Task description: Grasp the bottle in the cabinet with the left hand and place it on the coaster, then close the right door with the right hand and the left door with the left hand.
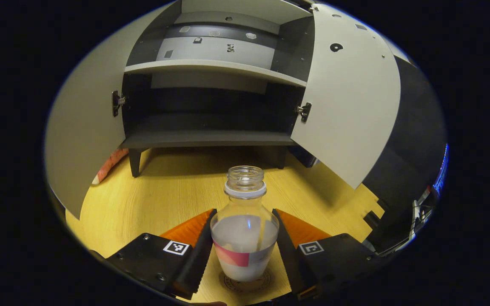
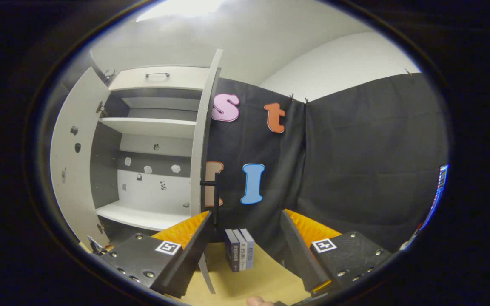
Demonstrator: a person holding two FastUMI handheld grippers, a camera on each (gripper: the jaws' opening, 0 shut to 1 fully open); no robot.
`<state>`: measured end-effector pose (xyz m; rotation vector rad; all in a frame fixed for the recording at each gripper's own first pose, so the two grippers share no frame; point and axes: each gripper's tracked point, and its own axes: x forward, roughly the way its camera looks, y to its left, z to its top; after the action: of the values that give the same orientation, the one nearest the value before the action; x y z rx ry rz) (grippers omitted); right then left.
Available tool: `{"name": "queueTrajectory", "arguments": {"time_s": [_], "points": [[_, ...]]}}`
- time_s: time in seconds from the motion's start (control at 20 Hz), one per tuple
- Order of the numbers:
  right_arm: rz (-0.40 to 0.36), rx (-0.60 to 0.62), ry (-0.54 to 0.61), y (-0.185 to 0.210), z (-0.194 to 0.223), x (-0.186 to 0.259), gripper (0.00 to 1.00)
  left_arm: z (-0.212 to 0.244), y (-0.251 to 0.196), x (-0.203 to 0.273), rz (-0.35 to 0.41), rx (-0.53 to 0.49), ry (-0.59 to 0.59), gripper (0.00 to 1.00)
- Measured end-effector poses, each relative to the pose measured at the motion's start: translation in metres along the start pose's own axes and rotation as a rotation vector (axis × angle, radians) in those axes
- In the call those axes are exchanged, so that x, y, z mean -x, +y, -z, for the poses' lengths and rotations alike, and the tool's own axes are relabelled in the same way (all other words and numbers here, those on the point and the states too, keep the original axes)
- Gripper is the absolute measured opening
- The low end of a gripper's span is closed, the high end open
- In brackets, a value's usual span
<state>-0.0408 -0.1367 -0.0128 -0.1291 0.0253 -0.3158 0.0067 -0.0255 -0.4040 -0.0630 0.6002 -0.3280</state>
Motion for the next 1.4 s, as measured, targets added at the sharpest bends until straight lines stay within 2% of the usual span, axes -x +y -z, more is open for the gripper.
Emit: {"name": "queueTrajectory", "arguments": {"time_s": [0.3, 0.85, 1.1, 1.15, 1.2, 1.4], "points": [[-0.01, 0.011, 0.007, 0.001, 0.003, -0.002, 0.94, 0.01, 0.0, 0.001, -0.028, 0.009, -0.03, 0.8], [-0.016, 0.0, 0.032, 0.003, 0.013, -0.001, 0.96, 0.021, -0.013, 0.017, -0.014, -0.051, 0.011, 0.81], [-0.03, -0.014, 0.038, 0.007, 0.016, -0.003, 0.96, 0.01, -0.022, 0.029, 0.003, -0.093, 0.002, 0.8], [-0.035, -0.016, 0.039, 0.008, 0.016, -0.003, 0.96, 0.008, -0.023, 0.03, -0.001, -0.097, -0.001, 0.83], [-0.039, -0.017, 0.04, 0.01, 0.017, -0.004, 0.96, 0.006, -0.023, 0.032, -0.006, -0.096, 0.002, 0.8], [-0.047, -0.023, 0.044, 0.011, 0.02, -0.004, 0.96, -0.012, -0.033, 0.041, 0.001, -0.092, -0.027, 0.78]]}}
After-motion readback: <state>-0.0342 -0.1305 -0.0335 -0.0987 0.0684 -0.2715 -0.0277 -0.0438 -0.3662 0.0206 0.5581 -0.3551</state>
